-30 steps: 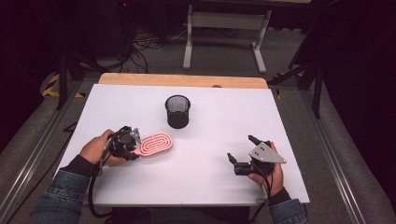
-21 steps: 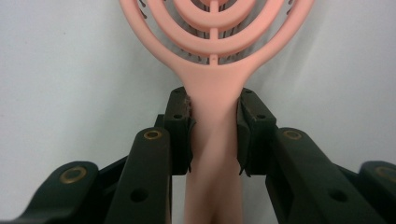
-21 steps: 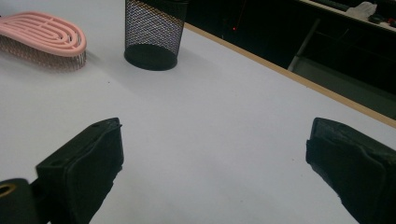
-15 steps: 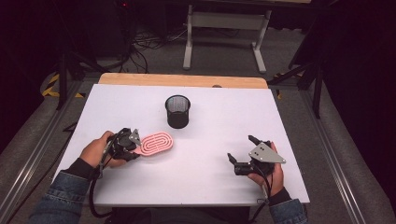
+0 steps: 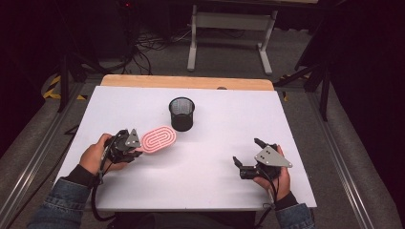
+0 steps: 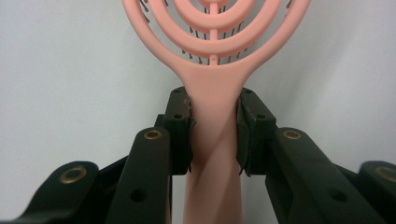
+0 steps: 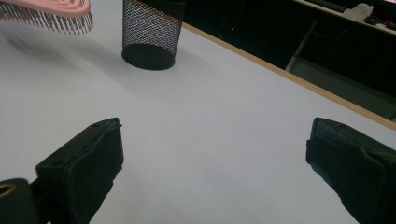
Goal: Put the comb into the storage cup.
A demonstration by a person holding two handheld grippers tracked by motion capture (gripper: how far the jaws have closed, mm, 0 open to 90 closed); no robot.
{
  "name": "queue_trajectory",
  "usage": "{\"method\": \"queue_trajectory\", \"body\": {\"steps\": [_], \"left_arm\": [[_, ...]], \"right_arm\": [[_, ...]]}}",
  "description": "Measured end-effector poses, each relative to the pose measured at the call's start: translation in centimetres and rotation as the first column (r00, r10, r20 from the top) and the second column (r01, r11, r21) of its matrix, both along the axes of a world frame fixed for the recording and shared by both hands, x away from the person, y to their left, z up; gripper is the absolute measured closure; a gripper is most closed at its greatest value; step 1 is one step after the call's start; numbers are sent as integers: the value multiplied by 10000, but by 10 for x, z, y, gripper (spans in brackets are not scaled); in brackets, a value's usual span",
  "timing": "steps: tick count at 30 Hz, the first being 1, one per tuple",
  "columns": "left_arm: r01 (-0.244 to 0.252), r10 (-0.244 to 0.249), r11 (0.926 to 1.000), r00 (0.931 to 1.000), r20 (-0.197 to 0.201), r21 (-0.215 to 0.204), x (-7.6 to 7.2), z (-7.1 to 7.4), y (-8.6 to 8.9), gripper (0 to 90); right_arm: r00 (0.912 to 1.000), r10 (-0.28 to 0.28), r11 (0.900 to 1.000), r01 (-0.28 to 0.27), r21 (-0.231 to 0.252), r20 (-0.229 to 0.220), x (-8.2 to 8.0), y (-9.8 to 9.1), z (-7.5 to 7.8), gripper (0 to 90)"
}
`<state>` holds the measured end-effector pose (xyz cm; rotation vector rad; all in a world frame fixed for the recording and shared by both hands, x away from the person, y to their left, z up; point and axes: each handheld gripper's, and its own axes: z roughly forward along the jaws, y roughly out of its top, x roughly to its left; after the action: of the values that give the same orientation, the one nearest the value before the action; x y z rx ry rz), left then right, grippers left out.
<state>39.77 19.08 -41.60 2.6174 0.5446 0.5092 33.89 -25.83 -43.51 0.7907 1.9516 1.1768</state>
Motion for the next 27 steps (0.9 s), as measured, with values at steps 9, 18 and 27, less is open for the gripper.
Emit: {"method": "queue_trajectory", "body": {"steps": [9,18,27], "left_arm": [[-291,441,9945,9876,1507,-1008,-14,2,5,699],[-355,897,9763,9641,2499,-2135,-22,4,10,699],[-200,1159,9531,9459,3030,-3020,-26,8,14,700]], "right_arm": [[10000,26,9999,-27,115,87,-1,0,1,47],[9996,-236,9987,230,456,128,2,-2,2,52],[9998,196,9984,-200,538,90,6,5,9,55]]}}
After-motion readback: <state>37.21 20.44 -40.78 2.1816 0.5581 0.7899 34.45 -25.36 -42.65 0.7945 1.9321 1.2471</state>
